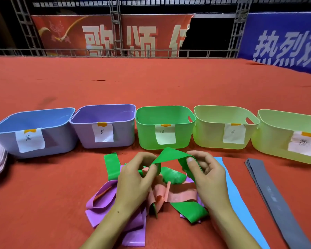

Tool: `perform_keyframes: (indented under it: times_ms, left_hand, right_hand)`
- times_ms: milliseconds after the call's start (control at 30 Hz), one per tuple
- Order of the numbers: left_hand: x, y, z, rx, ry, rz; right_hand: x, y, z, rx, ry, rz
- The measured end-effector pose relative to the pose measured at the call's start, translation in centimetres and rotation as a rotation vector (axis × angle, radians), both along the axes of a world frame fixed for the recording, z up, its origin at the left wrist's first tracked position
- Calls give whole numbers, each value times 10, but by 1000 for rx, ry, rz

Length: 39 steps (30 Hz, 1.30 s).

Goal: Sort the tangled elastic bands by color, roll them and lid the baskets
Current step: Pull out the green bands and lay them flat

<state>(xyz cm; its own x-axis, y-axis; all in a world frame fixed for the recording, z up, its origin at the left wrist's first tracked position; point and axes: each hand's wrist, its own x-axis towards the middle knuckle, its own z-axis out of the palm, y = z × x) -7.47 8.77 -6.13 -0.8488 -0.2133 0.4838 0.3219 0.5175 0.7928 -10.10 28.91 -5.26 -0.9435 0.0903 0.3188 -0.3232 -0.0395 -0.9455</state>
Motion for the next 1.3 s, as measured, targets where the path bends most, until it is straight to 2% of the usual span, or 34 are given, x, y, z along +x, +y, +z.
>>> perform_keyframes:
  times_ms: [133,233,367,500,633,733,833,967,1167,1300]
  left_hand:
    - [-3,-3,4,168,-38,-14]
    - [-1,-5,10,298,-133,-112]
    - [4,-9,18,345,-230,-284]
    - [4,-14,20,372,-313,-367]
    - [5,-21,24,403,-321,-337]
    - [4,-23,25,455,-270,-283]
    - [0,-16,24,532,-230,-215]
    - [-3,1,27,632,-197,-162]
    - [-23,40,38,565,-193,-178]
    - [-45,75,59,455,-198,-292]
  right_hand:
    - [-3,2,-5,79,-2,-39]
    - [-7,6,-9,103,-3,-64]
    - [-13,18,-7,83,0,-111]
    - [-11,31,-4,135,-33,-95]
    - [-8,52,-1,160,-66,-57]
    - [-3,72,-1,129,-145,62]
    - [4,94,-2,264,-141,138]
    - [16,113,-5,324,-199,196]
    - [27,152,-1,420,-187,143]
    - [41,184,2,330,-259,65]
